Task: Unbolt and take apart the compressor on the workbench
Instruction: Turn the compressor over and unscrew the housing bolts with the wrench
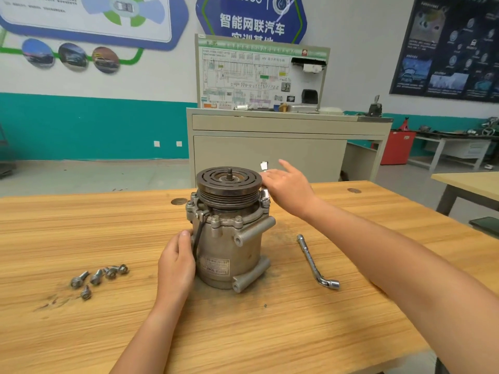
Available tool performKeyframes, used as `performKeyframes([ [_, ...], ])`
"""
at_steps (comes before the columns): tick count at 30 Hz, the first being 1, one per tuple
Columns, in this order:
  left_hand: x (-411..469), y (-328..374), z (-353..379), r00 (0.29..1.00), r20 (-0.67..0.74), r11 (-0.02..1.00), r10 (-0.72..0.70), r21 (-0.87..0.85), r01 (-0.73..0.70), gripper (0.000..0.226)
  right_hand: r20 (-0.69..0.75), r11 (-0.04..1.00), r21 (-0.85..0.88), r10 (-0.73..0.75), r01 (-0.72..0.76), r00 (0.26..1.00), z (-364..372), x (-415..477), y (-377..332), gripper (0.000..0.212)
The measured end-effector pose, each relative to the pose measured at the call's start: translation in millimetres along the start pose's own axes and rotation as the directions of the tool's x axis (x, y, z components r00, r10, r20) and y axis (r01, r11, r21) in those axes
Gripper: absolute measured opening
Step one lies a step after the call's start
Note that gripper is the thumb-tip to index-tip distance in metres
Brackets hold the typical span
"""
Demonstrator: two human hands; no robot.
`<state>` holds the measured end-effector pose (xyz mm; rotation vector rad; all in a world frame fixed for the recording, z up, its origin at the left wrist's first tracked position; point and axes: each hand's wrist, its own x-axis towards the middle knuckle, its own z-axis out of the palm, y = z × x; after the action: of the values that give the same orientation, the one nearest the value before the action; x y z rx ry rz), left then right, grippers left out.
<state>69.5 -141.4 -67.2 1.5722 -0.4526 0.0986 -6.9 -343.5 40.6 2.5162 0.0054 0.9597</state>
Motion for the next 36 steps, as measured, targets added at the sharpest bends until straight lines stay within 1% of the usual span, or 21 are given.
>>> performKeyframes([
  [2,0,0,0,1.0,0.003,1.0,-0.006,0.003,0.006,0.022,-0.031,0.999,0.016,0.034,-0.033,0.999,-3,-5,5,0.021],
  [3,0,0,0,1.0,0.004,1.0,-0.006,0.006,0.006,0.022,-0.036,0.994,0.059,0.099,-0.096,0.994,-8,-8,8,0.017],
  [4,-1,0,0,1.0,0.004,1.0,-0.005,0.008,0.005,0.023,-0.033,0.975,0.12,0.192,-0.186,0.981,-14,-11,10,0.012],
  [5,-2,1,0,1.0,0.002,1.0,-0.003,0.01,0.003,0.023,-0.016,0.937,0.186,0.306,-0.297,0.952,-22,-15,11,0.011],
  [6,-2,1,0,1.0,0.0,1.0,-0.002,0.013,0.002,0.022,0.026,0.888,0.247,0.395,-0.389,0.918,-31,-18,12,0.017],
  [8,-3,1,0,1.0,0.0,1.0,-0.004,0.024,0.004,0.021,0.104,0.839,0.306,0.44,-0.449,0.892,-45,-26,12,0.022],
  [9,-3,2,-1,1.0,0.003,1.0,-0.004,0.027,0.004,0.02,0.152,0.844,0.286,0.427,-0.453,0.892,-54,-30,10,0.022],
  [12,-4,2,-1,1.0,0.013,1.0,0.0,0.025,0.0,0.021,0.302,0.917,0.028,0.372,-0.399,0.877,-77,-44,1,0.016],
  [14,-4,1,-2,1.0,0.01,1.0,-0.001,0.027,0.001,0.02,0.362,0.933,-0.083,0.356,-0.35,0.862,-87,-51,-7,0.014],
  [15,-4,1,-2,1.0,0.007,1.0,-0.004,0.025,0.003,0.02,0.392,0.935,-0.118,0.355,-0.336,0.849,-91,-52,-12,0.017],
  [17,-4,0,-2,1.0,0.003,1.0,-0.008,0.02,0.008,0.022,0.445,0.938,-0.151,0.347,-0.313,0.826,-94,-51,-21,0.026],
  [19,-5,1,-2,1.0,0.002,1.0,-0.01,0.019,0.01,0.025,0.484,0.95,-0.151,0.313,-0.274,0.817,-93,-49,-27,0.032],
  [22,-5,1,-1,1.0,0.002,1.0,-0.01,0.018,0.01,0.027,0.535,0.962,-0.199,0.268,-0.189,0.801,-93,-45,-35,0.037],
  [25,-5,2,-2,1.0,0.005,1.0,-0.014,0.017,0.014,0.028,0.573,0.954,-0.261,0.274,-0.145,0.772,-98,-39,-43,0.039],
  [28,-6,2,-3,1.0,0.005,1.0,-0.023,0.019,0.023,0.028,0.604,0.953,-0.283,0.263,-0.106,0.752,-100,-35,-53,0.047],
  [30,-6,3,-3,1.0,0.008,1.0,-0.027,0.008,0.027,0.025,0.606,0.952,-0.297,0.246,-0.072,0.757,-97,-35,-53,0.047],
  [33,-6,2,-3,1.0,0.017,1.0,-0.023,0.011,0.023,0.031,0.583,0.953,-0.302,0.207,-0.027,0.786,-95,-37,-36,0.036],
  [36,-5,0,-4,1.0,0.021,1.0,-0.012,-0.003,0.012,0.03,0.588,0.941,-0.327,0.136,0.081,0.798,-89,-40,-11,0.037],
])
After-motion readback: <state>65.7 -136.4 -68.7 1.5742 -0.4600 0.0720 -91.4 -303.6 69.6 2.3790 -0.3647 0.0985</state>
